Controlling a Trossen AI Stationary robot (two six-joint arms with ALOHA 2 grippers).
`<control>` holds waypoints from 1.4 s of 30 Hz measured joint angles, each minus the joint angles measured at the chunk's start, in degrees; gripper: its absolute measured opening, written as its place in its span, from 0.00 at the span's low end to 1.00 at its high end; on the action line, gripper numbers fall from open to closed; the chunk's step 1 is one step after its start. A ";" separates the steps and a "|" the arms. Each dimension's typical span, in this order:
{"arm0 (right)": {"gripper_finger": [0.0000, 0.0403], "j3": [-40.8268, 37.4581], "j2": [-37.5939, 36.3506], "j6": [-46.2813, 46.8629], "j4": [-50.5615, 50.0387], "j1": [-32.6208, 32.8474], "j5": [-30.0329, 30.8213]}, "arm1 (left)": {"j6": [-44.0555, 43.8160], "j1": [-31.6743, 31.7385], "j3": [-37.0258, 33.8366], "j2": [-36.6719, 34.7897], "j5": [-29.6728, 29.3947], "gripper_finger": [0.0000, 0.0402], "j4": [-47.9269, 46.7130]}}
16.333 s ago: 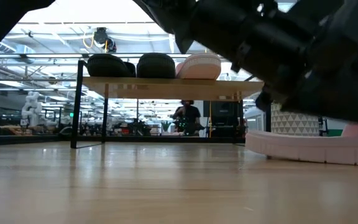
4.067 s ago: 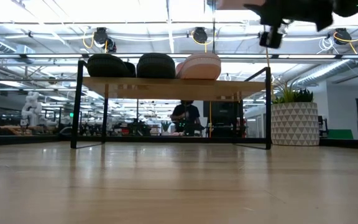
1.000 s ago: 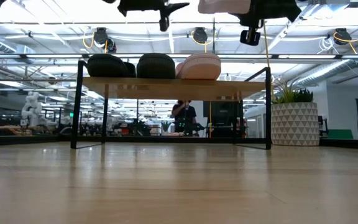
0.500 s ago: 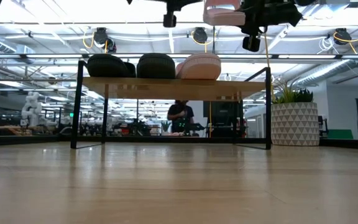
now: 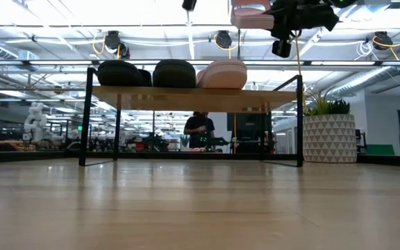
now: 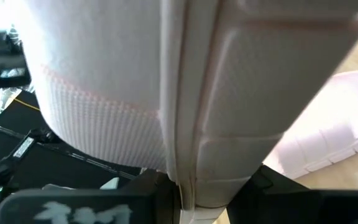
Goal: Pick and place slides into the shelf
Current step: Put the pink slipper onto the shelf
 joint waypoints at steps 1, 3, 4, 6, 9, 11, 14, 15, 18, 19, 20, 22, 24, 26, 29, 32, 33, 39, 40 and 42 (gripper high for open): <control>0.17 0.00 0.00 0.02 0.06 -0.22 -0.02 | -0.71 -1.70 0.00 -0.12 -3.54 0.31 0.26; 0.17 0.00 0.00 -0.06 -0.03 -0.72 -0.02 | -2.16 -5.34 0.00 -0.29 -10.51 0.31 0.24; 0.17 0.00 0.00 -0.13 -0.03 -0.81 -0.02 | -3.09 -7.17 0.00 -0.29 -13.97 0.31 0.09; 0.17 0.00 0.00 -0.15 0.22 -0.84 -0.02 | -5.38 -10.83 0.00 -0.29 -20.82 0.31 -0.98; 0.17 0.00 0.00 -0.08 1.07 -0.84 -0.69 | -9.68 -16.52 -0.72 -0.29 -33.31 0.31 -0.85; 0.17 0.00 -0.02 0.19 2.02 -0.80 -1.62 | -12.62 -20.24 -2.54 -0.29 -43.48 0.31 1.09; 0.17 0.00 -0.09 1.75 3.56 -0.80 -1.60 | -16.65 -24.67 -8.27 0.24 -56.46 0.31 10.11; 0.17 0.00 -0.09 2.40 4.37 -0.80 -1.60 | -17.81 -25.67 -10.68 0.79 -59.44 0.31 15.89; 0.17 0.00 -0.11 2.89 6.03 -0.80 -1.67 | -16.26 -27.29 -16.74 4.58 -68.46 0.31 34.90; 0.17 0.00 -0.11 2.98 6.18 -0.80 -1.93 | -14.69 -27.45 -17.82 6.48 -70.72 0.31 41.98; 0.17 0.00 -0.11 3.39 6.22 -0.80 -2.51 | -12.43 -27.49 -18.28 8.85 -72.81 0.31 49.04; 0.17 0.00 -0.11 3.92 6.30 -0.80 -3.57 | -6.15 -27.20 -17.36 13.86 -73.55 0.31 62.79; 0.17 0.00 -0.11 4.00 6.31 -0.78 -4.55 | 0.39 -26.77 -14.54 19.03 -73.83 0.31 74.26; 0.17 0.00 -0.11 4.82 6.33 -0.78 -4.60 | 6.37 -26.37 -9.50 24.21 -75.24 0.31 81.28; 0.17 0.00 -0.21 5.96 6.32 -0.96 -6.34 | 12.59 -25.61 -0.61 30.41 -79.07 0.31 83.47; 0.17 0.01 -0.33 6.53 6.39 -1.08 -7.61 | 15.49 -24.33 6.71 34.07 -79.36 0.31 83.25; 0.17 0.02 -0.31 7.10 6.54 -1.08 -7.61 | 17.07 -23.93 8.42 34.73 -79.04 0.31 83.15; 0.17 0.02 -0.42 8.94 7.87 -1.06 -7.63 | 21.98 -22.21 11.28 35.25 -77.76 0.31 83.05; 0.17 0.02 -0.42 9.24 8.25 -1.06 -7.63 | 21.71 -21.96 11.28 35.25 -77.37 0.31 82.97; 0.17 0.02 -0.42 10.60 9.58 -1.04 -7.93 | 21.45 -21.56 11.28 35.27 -77.21 0.31 82.69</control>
